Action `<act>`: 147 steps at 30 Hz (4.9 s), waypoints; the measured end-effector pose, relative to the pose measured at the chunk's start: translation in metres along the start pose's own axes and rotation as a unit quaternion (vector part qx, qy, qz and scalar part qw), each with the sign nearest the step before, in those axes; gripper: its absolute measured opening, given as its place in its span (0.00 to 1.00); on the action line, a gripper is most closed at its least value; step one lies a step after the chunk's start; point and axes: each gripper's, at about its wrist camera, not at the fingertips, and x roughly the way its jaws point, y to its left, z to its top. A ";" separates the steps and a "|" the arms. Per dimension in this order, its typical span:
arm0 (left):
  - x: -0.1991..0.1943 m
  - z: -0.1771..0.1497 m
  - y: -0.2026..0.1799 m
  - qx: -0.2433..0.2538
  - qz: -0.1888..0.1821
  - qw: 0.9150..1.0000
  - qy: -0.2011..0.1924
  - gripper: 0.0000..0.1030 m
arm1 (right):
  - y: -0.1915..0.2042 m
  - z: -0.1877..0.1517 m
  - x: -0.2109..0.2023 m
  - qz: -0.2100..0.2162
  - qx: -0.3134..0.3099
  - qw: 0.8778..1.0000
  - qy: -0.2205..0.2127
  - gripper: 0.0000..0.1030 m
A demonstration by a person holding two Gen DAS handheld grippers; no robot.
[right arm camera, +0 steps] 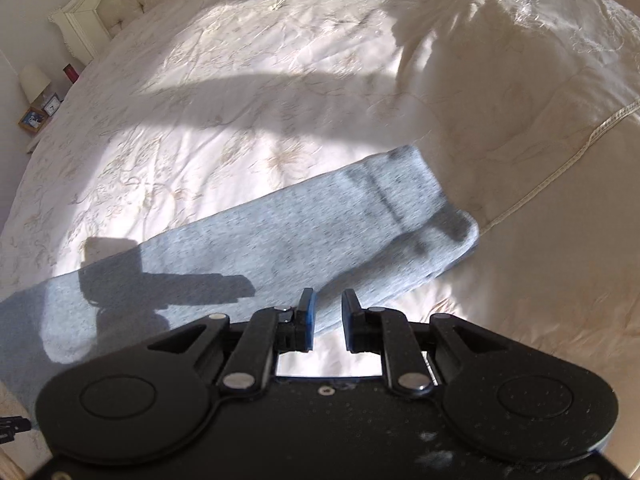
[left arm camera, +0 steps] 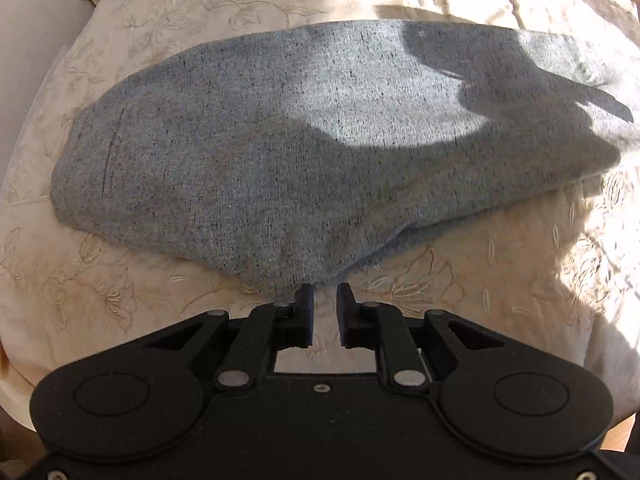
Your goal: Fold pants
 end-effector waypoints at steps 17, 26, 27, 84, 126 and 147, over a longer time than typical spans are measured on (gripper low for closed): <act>0.031 -0.011 0.032 0.036 -0.028 0.999 -0.027 0.27 | 0.240 -0.141 0.026 0.132 -0.072 0.982 0.113 0.20; 0.038 -0.016 0.024 0.089 -0.011 0.995 -0.053 0.34 | 0.272 -0.166 0.024 0.128 -0.068 0.983 0.117 0.20; 0.040 -0.012 0.022 0.091 -0.007 0.994 -0.053 0.34 | 0.272 -0.168 0.022 0.126 -0.066 0.983 0.117 0.20; 0.003 0.059 0.084 -0.010 -0.200 0.979 -0.047 0.09 | 0.312 -0.142 0.046 0.144 -0.033 0.988 0.040 0.18; 0.051 0.066 0.134 -0.070 0.012 0.997 -0.043 0.20 | 0.251 -0.105 0.083 0.062 -0.097 0.993 0.014 0.32; -0.028 0.134 -0.152 -0.006 -0.097 0.992 -0.079 0.21 | -0.084 0.029 0.014 -0.061 0.076 0.993 -0.067 0.40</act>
